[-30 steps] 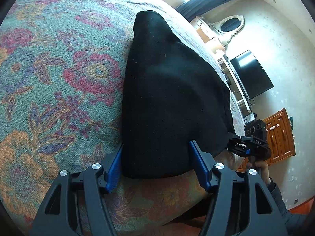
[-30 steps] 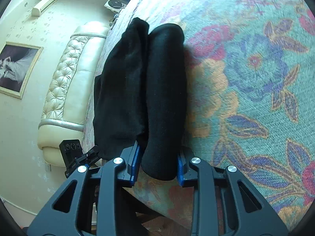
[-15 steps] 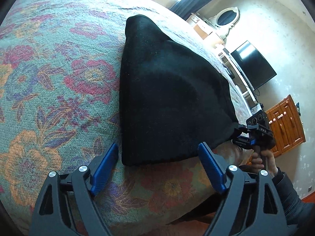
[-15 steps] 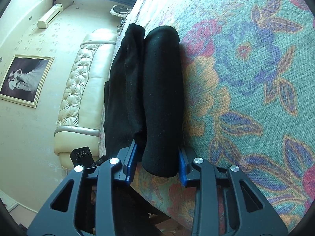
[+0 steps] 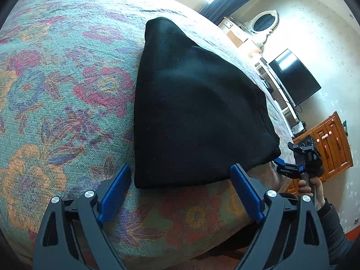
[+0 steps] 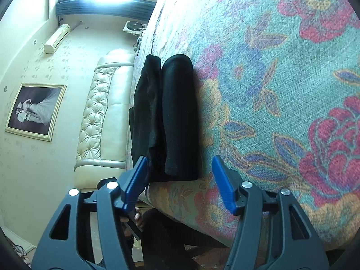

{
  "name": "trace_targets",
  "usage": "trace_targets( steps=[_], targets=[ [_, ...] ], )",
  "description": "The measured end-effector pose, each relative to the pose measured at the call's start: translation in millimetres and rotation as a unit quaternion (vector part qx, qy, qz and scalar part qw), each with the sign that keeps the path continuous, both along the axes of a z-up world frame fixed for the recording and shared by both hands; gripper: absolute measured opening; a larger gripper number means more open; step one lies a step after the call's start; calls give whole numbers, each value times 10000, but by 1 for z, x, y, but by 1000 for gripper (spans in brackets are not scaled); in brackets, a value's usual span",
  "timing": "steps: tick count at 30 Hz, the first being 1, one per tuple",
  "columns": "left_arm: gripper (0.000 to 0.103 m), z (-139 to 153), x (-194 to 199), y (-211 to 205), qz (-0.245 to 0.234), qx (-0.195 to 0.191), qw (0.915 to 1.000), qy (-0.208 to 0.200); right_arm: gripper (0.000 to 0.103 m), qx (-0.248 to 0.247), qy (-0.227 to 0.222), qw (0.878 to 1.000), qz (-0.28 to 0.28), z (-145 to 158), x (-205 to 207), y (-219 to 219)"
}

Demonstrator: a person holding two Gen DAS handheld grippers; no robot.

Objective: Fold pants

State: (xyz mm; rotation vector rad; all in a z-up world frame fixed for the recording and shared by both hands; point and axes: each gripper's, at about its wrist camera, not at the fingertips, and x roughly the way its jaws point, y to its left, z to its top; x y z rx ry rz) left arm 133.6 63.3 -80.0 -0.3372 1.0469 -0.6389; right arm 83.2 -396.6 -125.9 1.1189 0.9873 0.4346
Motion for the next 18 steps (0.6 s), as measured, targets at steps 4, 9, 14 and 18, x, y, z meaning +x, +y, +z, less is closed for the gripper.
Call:
trace_targets(
  steps=[4,9,14,18],
  targets=[
    [89,2,-2,-10,108,106,9999,62,87,-833,70,9965,-27,20,-8,8],
    [89,9,-5,-17,279,354,9990,6,87,-2184,30,9755,-258,45,-22,19],
    [89,11,-18,-26,507,753,9954,-306,87,-2557,-93,9653,-529,61,-30,28],
    [89,10,-31,-35,657,1095,9903,-549,87,-3059,-19,9492,-733,66,-32,44]
  ],
)
